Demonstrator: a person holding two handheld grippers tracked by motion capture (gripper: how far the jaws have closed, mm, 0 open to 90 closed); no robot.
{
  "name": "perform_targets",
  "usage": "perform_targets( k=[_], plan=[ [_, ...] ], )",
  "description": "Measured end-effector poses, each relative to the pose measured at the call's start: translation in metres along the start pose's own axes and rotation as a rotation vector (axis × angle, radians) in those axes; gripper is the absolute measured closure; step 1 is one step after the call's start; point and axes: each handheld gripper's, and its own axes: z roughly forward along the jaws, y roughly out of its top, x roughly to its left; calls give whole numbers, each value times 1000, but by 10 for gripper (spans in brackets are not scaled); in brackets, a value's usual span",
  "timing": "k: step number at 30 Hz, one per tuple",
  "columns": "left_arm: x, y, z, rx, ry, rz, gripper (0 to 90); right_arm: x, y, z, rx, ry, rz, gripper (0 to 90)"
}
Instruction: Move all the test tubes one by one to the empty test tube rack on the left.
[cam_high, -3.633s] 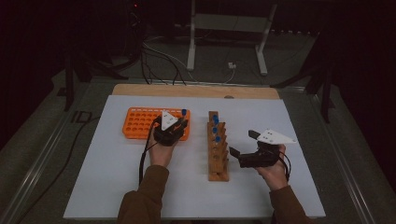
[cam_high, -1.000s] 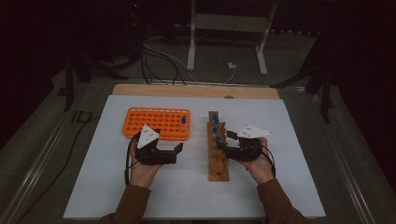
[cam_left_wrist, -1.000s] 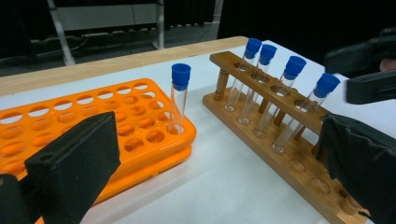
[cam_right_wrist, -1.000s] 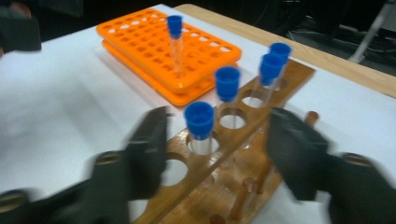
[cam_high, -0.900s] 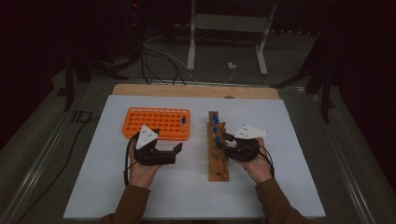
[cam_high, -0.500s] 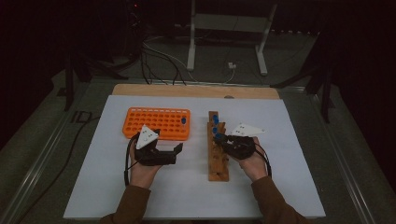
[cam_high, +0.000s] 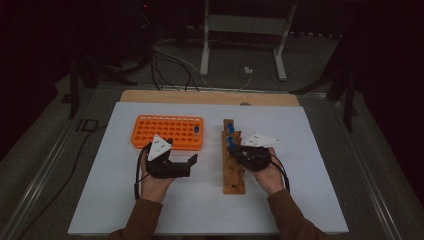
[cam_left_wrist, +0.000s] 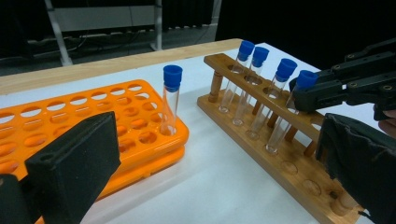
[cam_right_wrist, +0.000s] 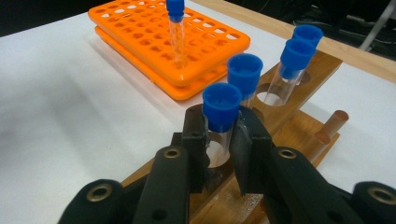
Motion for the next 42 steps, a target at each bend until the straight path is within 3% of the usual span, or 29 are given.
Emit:
perform_targets(
  k=[21,34,42],
  plan=[
    [-26,16,22,9,-57,78,13,-1,25,-28,-63,33,19,774],
    [-43,26,33,27,-111,130,78,3,41,-45,-106,45,-9,774],
    [-55,29,40,29,-152,161,163,13,44,-41,-102,97,-23,773]
  ],
)
